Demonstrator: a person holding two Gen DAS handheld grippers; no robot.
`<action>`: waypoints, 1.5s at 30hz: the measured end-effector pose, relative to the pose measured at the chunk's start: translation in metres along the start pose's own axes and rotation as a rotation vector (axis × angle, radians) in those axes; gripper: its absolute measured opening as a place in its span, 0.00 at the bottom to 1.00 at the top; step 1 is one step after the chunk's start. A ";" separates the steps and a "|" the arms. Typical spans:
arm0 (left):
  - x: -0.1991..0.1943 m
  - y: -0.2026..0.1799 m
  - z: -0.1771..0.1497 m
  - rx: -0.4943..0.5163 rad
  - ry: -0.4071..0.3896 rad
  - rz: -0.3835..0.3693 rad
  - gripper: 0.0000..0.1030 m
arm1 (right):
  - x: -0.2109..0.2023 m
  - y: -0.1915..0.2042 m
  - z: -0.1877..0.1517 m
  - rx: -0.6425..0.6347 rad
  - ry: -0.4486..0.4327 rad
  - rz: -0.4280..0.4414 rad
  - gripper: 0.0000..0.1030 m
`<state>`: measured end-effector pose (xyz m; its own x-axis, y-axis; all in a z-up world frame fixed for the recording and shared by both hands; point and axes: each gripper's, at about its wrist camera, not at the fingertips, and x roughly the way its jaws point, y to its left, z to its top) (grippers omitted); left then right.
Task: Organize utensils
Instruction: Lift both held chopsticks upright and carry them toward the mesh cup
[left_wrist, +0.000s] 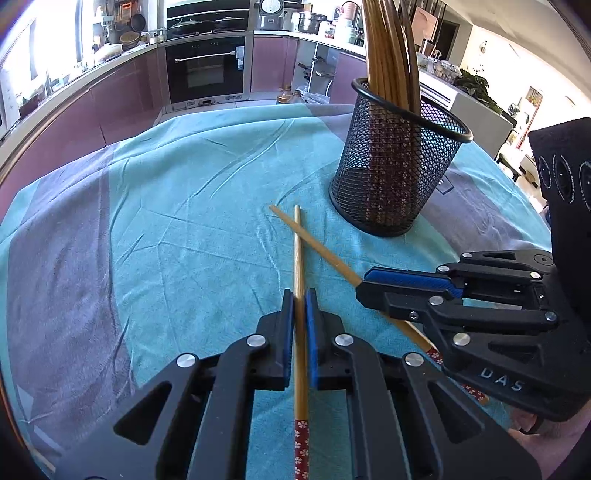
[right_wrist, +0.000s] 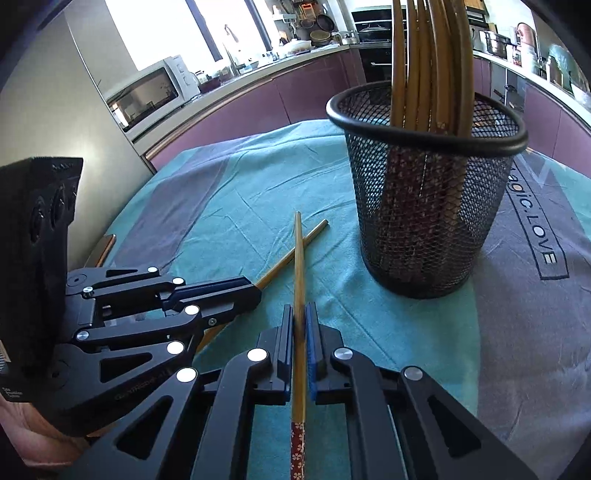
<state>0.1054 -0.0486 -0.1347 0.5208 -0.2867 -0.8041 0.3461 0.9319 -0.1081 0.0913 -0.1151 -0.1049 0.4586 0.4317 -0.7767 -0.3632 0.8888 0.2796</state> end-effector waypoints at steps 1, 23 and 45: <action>0.000 0.000 0.000 0.003 0.001 0.000 0.07 | 0.001 0.002 0.000 -0.003 0.001 -0.004 0.06; -0.018 -0.002 0.004 0.010 -0.033 -0.023 0.07 | -0.024 -0.005 -0.005 0.003 -0.059 0.037 0.06; -0.075 -0.006 0.013 0.011 -0.134 -0.115 0.07 | -0.085 -0.013 -0.002 0.005 -0.201 0.092 0.06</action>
<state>0.0741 -0.0350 -0.0663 0.5765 -0.4186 -0.7017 0.4173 0.8892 -0.1876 0.0553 -0.1633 -0.0433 0.5761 0.5330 -0.6197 -0.4072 0.8445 0.3478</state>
